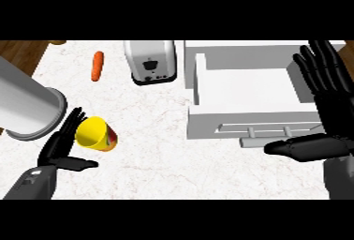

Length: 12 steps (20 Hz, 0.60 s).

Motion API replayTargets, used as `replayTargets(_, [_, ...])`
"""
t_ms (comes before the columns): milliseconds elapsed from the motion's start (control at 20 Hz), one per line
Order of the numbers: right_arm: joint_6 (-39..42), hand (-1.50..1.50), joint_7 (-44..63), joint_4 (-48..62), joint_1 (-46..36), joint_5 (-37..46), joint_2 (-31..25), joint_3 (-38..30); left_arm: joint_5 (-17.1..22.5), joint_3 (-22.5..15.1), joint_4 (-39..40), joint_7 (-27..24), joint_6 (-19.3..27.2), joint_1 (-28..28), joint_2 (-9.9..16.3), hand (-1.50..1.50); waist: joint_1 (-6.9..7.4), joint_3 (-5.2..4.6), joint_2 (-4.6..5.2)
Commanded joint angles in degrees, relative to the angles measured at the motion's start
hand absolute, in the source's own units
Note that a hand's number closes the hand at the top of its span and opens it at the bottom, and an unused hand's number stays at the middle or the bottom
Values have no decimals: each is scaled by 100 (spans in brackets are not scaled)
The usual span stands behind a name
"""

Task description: Pick up the cup, place it into the drawer and close the drawer

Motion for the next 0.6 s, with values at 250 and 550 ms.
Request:
replayTargets(250, [-89,-150,-192,195,-25,220,159,149,-89,35,487,-810,-46,-343,-265,-150,-59,-10,39])
replayTargets(550, [8,-150,205,-5,-193,-39,-69,-52,-116,51,658,-726,-257,-611,-94,-150,-104,-11,38])
